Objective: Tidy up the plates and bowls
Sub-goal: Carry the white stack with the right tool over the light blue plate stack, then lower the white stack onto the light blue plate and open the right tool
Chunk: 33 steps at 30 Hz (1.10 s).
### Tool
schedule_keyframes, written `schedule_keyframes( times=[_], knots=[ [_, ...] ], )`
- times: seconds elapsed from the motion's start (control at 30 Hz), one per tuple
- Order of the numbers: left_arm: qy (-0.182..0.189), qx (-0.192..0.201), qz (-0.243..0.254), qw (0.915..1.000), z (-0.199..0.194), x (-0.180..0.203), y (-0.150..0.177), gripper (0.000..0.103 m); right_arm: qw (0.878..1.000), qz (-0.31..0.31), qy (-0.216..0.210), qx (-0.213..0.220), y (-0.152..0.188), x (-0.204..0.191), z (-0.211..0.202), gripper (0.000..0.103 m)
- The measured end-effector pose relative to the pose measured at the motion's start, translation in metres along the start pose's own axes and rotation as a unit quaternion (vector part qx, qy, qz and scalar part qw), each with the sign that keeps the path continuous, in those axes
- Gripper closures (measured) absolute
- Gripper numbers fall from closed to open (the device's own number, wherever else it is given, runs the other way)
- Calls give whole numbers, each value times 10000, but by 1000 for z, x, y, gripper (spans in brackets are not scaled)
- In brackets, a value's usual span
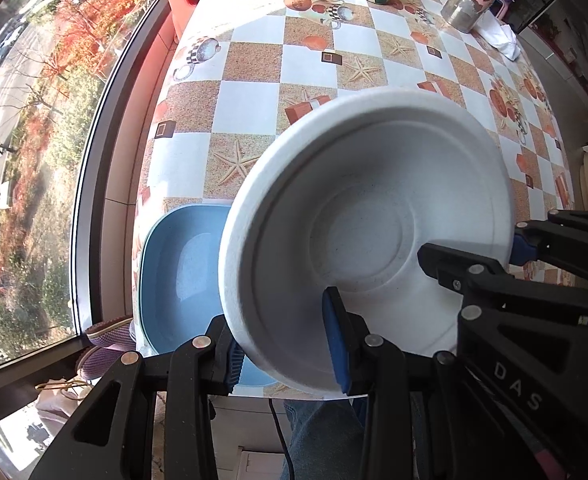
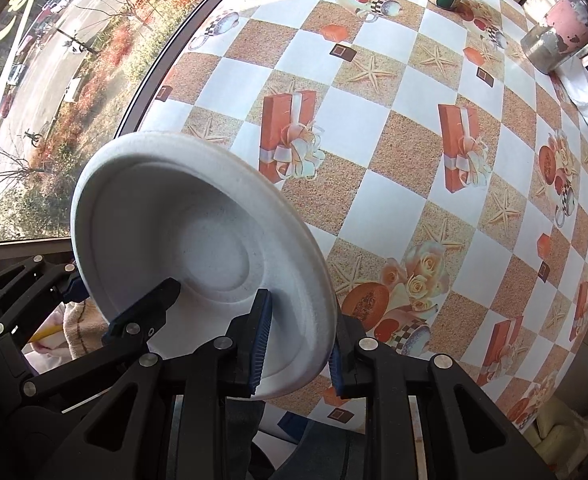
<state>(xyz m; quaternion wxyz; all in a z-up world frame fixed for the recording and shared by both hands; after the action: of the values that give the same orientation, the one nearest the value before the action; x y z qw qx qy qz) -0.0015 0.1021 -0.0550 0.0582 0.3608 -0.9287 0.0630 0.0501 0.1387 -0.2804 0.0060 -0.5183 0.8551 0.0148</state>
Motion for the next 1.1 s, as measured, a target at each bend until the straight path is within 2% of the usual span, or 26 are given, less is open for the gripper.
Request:
schedule_keyframes(
  times=[0.3,0.6,0.73,0.87,0.9,0.93,0.97,1.0,1.03,1.07,1.1],
  knots=[
    [-62,-52,-466,9989,2,-35,14,65,9996,-256,-27,-153,-8,-29,7,76],
    [-201,-186,-1172,9927,9,-81,36,65,9967,-748,-158,-284,-25,-86,21,76],
    [-250,-265,-1226,9918,18,-89,41,65,9951,-887,-203,-385,-29,-105,33,76],
    [-341,-233,-1178,9922,21,-91,43,56,9943,-949,-200,-453,-33,-113,44,76],
    [-390,-201,-1150,9924,19,-91,43,47,9942,-950,-219,-457,-34,-114,45,76],
    [-401,-129,-1130,9927,17,-91,43,36,9940,-973,-226,-454,-35,-114,44,73],
    [-453,-46,-1121,9926,13,-92,42,31,9938,-1005,-213,-436,-35,-114,43,54],
    [-454,18,-1107,9928,10,-92,41,21,9941,-1001,-199,-356,-37,-113,40,27],
    [-427,102,-1093,9930,6,-92,40,20,9946,-979,-213,-262,-38,-112,36,18],
    [-409,198,-1080,9931,1,-92,39,20,9950,-956,-247,-152,-39,-108,34,13],
    [-410,273,-1038,9934,-3,-91,38,18,9950,-943,-292,-112,-40,-105,32,13]
  ],
)
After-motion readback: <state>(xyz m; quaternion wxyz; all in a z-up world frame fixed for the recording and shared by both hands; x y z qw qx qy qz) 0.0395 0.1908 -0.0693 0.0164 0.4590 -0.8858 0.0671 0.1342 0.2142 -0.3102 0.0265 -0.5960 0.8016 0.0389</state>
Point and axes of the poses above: each gripper's, at about its wrist camera, not at the fingertips, and z roughly the way its jaws point, x to its right, y to its underside, the point moved 2 cm from there along z, roughly the way its jaws point, and after that the axes turned 6 degrees about y, right-handed, at the moved point
